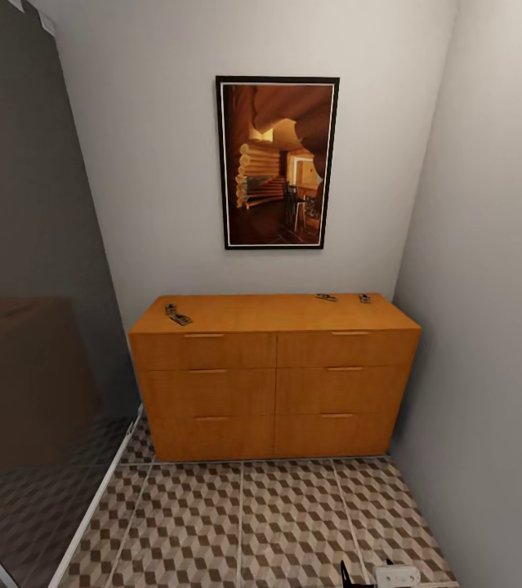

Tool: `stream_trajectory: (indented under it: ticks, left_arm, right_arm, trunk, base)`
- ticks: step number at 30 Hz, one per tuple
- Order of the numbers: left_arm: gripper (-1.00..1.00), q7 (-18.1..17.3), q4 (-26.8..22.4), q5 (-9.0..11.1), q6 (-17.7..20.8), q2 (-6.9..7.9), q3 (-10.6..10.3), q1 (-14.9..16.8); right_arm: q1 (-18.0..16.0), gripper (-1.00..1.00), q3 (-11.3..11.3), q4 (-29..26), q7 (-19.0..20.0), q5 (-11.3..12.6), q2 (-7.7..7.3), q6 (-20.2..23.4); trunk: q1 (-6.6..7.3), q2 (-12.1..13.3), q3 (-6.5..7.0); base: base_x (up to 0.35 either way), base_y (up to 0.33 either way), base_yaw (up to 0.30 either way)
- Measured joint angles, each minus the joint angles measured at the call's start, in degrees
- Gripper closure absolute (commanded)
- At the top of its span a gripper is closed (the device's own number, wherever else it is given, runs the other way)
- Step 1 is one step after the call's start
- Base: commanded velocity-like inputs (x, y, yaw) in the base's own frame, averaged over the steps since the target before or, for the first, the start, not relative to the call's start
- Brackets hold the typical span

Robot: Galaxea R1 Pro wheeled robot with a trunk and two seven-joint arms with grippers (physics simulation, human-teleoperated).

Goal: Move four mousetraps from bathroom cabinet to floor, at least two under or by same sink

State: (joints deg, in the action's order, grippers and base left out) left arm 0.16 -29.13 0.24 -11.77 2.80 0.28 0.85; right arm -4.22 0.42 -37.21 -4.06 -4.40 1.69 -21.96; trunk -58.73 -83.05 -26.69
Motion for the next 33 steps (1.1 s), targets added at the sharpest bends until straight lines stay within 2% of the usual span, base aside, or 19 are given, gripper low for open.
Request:
stream_trajectory:
  ticks: [13,23,28,33]
  left_arm:
    - [-1.00,0.0,0.0,0.0,0.0,-0.05,0.0,0.0]
    - [-1.00,0.0,0.0,-0.1,0.1,-0.66,0.0,0.0]
    - [-1.00,0.0,0.1,-0.1,0.1,-0.69,0.0,0.0]
    - [-1.00,0.0,0.2,-0.1,0.1,-0.69,0.0,0.0]
  right_arm:
    - [0.0,-1.00,0.0,0.0,0.0,0.0,-0.02,0.0]
    - [0.0,-1.00,-0.2,-0.6,-0.4,-0.2,-0.23,0.8]
    - [0.0,-1.00,-0.3,-7.0,-3.1,-0.2,-0.76,5.0]
    - [0.0,-1.00,-0.3,-17.4,-5.2,-0.2,-0.95,15.1]
  trunk:
    - [0.00,0.0,0.00]
    - [0.00,0.0,0.00]
    - [0.00,0.0,0.00]
    - [0.00,0.0,0.00]
  base:
    - [0.000,0.000,0.000]
    - [0.000,0.000,0.000]
    - [0.000,0.000,0.000]
    - [0.000,0.000,0.000]
